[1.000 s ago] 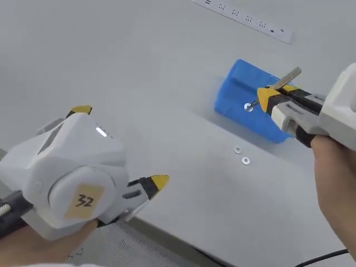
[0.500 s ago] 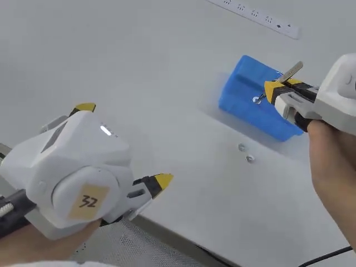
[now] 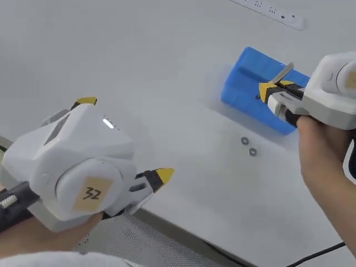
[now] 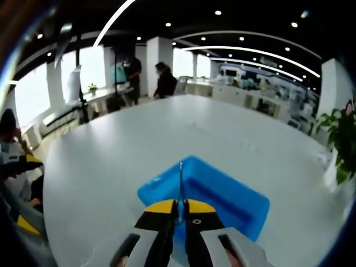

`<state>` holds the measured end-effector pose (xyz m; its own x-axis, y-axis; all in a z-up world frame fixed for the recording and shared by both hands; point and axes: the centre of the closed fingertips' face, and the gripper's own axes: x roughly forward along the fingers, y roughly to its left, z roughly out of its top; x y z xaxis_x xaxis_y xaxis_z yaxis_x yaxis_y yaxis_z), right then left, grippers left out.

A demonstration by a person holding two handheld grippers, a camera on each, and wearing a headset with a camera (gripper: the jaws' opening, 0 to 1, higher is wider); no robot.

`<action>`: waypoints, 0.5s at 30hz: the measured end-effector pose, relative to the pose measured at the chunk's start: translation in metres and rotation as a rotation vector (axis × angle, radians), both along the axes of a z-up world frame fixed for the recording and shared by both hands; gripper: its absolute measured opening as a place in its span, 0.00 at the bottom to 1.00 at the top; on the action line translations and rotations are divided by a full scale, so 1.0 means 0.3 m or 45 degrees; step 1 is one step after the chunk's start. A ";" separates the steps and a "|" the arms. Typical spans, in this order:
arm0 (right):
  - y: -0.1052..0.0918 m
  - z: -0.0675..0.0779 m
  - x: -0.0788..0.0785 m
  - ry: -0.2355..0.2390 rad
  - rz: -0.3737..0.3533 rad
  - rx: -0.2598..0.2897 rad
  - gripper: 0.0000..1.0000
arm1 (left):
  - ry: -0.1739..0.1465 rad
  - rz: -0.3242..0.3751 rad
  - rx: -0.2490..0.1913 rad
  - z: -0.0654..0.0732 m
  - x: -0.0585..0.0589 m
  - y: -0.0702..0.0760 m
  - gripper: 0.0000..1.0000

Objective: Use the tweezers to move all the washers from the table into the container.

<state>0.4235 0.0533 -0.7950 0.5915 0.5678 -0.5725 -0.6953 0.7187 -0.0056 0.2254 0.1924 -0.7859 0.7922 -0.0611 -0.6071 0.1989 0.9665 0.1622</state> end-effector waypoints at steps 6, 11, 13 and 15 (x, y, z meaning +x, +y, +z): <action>-0.006 -0.024 -0.015 0.024 -0.005 -0.012 0.03 | 0.003 -0.002 0.003 -0.003 0.000 0.002 0.95; -0.013 -0.048 -0.019 0.037 -0.008 -0.030 0.03 | 0.010 0.004 0.005 -0.007 -0.001 0.006 0.95; -0.013 -0.047 -0.019 0.035 -0.011 -0.022 0.03 | 0.014 0.005 0.006 -0.009 -0.002 0.006 0.95; -0.014 -0.050 -0.017 0.043 -0.020 -0.009 0.03 | 0.013 0.003 0.006 -0.008 -0.002 0.006 0.96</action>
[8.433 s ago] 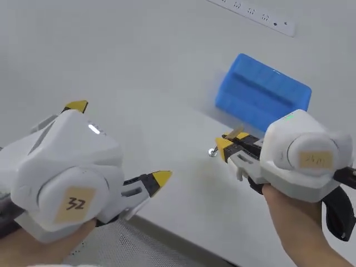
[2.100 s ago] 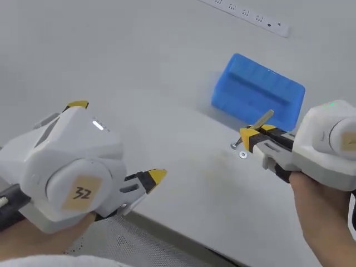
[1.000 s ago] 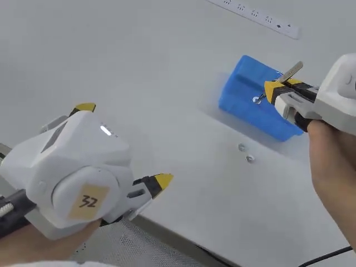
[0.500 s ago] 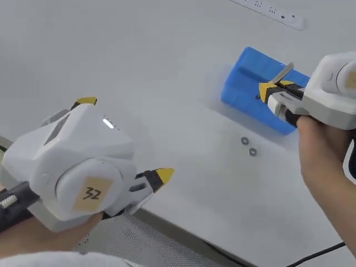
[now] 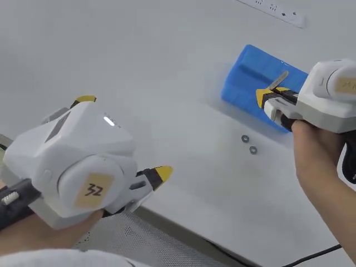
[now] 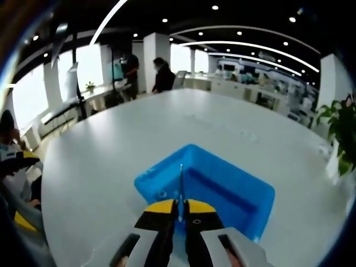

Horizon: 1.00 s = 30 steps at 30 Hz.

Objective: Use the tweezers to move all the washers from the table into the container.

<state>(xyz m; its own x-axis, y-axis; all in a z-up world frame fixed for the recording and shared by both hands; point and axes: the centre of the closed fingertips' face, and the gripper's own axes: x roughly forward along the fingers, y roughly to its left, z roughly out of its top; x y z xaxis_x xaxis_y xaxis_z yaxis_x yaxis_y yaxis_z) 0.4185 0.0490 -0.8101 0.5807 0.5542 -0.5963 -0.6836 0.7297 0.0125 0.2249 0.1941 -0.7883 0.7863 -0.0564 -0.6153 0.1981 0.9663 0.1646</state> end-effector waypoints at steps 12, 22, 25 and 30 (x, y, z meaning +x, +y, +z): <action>0.006 -0.001 0.005 0.009 0.005 0.002 0.04 | 0.003 -0.001 0.006 0.001 -0.003 0.000 0.95; -0.004 0.107 -0.012 -0.051 -0.011 0.061 0.04 | 0.007 -0.004 0.010 0.001 -0.005 -0.003 0.95; -0.014 0.165 -0.023 -0.075 -0.016 0.102 0.04 | 0.007 -0.007 0.011 0.002 -0.005 -0.004 0.95; -0.030 0.211 -0.062 -0.090 -0.003 0.120 0.04 | 0.010 -0.006 0.010 0.001 -0.005 -0.004 0.95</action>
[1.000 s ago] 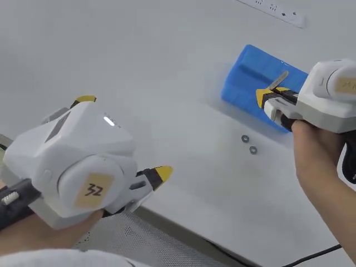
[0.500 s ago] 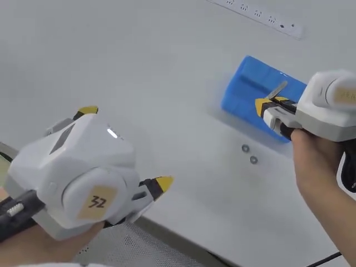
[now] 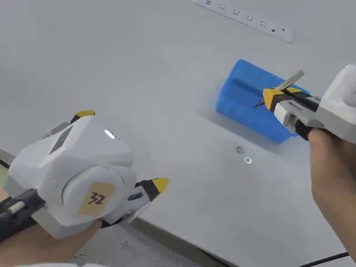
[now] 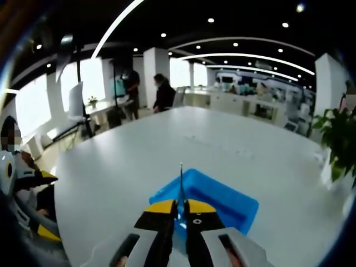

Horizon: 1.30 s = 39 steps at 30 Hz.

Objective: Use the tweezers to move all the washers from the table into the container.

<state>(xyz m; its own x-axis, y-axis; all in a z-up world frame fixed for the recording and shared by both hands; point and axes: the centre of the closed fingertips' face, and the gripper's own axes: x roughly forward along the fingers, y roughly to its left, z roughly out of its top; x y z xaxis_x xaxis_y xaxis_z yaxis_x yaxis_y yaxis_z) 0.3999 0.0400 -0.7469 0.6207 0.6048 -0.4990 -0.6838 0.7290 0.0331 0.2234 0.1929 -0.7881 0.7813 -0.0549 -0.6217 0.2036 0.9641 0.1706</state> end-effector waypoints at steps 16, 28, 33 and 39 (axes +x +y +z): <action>-0.024 -0.141 -0.170 0.138 0.059 -0.057 0.04 | 0.007 -0.005 0.009 -0.008 -0.001 0.002 0.94; -0.016 -0.201 -0.172 0.160 0.049 -0.081 0.04 | 0.025 -0.008 0.023 -0.017 -0.004 0.005 0.93; -0.011 -0.211 -0.172 0.165 0.058 -0.090 0.04 | 0.028 -0.007 0.024 -0.018 -0.005 0.005 0.93; -0.012 -0.219 -0.171 0.145 0.076 -0.117 0.04 | 0.035 -0.009 0.028 -0.021 -0.006 0.005 0.93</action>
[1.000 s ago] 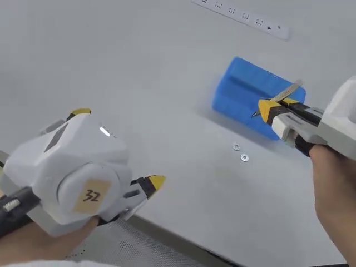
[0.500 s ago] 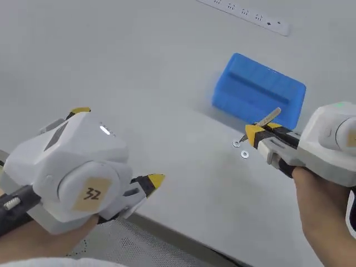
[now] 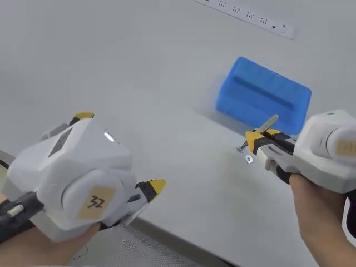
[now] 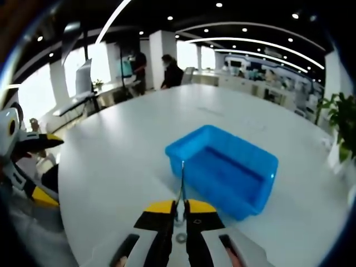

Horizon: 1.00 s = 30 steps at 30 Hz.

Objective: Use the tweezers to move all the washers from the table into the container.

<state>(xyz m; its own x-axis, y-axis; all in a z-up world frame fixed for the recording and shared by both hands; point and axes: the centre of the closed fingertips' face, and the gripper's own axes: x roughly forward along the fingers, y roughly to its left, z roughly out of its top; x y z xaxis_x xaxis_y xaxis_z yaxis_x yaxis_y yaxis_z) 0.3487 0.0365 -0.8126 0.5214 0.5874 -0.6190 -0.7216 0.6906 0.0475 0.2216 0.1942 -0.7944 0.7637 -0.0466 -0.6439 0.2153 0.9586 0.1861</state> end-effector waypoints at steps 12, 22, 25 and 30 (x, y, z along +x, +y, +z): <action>-0.026 -0.008 -0.012 -0.011 0.004 -0.024 0.04 | 0.003 0.001 0.005 0.000 -0.002 0.001 0.92; -0.020 -0.003 -0.001 -0.026 0.017 -0.042 0.04 | 0.009 0.001 0.009 -0.003 -0.003 0.003 0.92; -0.021 -0.003 -0.003 -0.024 0.018 -0.038 0.04 | 0.009 0.001 0.010 -0.003 -0.003 0.004 0.92; -0.021 -0.002 -0.007 -0.019 0.018 -0.037 0.04 | 0.014 -0.001 0.011 -0.005 -0.004 0.003 0.92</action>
